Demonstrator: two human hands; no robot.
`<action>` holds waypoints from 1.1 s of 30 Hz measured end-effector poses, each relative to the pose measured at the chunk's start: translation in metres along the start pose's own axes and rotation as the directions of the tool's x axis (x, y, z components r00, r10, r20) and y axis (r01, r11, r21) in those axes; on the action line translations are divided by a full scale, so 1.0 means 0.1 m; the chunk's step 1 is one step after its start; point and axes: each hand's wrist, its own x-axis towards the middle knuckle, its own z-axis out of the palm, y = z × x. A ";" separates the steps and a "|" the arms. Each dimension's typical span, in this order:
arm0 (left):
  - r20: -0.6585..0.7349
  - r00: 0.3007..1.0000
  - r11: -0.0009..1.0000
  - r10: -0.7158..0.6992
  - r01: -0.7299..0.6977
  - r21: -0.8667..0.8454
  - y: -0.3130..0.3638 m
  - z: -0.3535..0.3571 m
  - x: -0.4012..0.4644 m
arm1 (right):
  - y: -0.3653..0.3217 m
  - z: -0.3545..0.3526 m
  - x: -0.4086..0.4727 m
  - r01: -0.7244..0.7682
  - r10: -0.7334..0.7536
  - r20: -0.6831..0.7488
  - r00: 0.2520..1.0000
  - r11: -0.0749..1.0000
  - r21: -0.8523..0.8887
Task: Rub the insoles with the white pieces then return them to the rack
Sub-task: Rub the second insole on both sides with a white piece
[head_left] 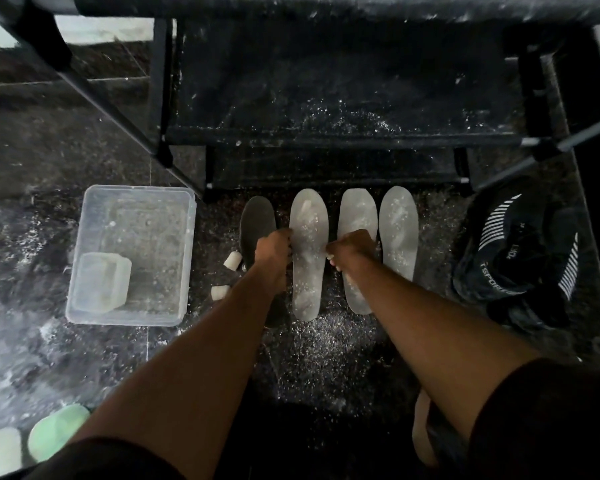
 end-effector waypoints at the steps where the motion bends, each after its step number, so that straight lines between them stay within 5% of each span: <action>1: -0.004 1.000 1.000 0.007 -0.007 -0.008 0.00 -0.02 -0.02 | 0.01 -0.01 -0.02 -0.006 0.006 0.007 1.000 1.000 0.019; 13: 0.116 0.972 0.938 0.203 -0.228 0.263 0.19 -0.19 -0.65 | -0.13 -0.49 -0.72 -0.023 -0.016 0.169 0.985 0.973 0.229; 23: 0.108 0.942 0.933 0.317 -0.330 0.145 0.71 -0.34 -2.10 | -0.53 -1.27 -1.85 0.064 -0.145 0.235 0.961 0.945 0.319; 33: 0.278 0.884 0.926 0.376 -0.367 -0.086 1.08 -0.47 -3.26 | -0.82 -2.07 -2.90 0.149 -0.299 0.321 0.898 0.896 0.418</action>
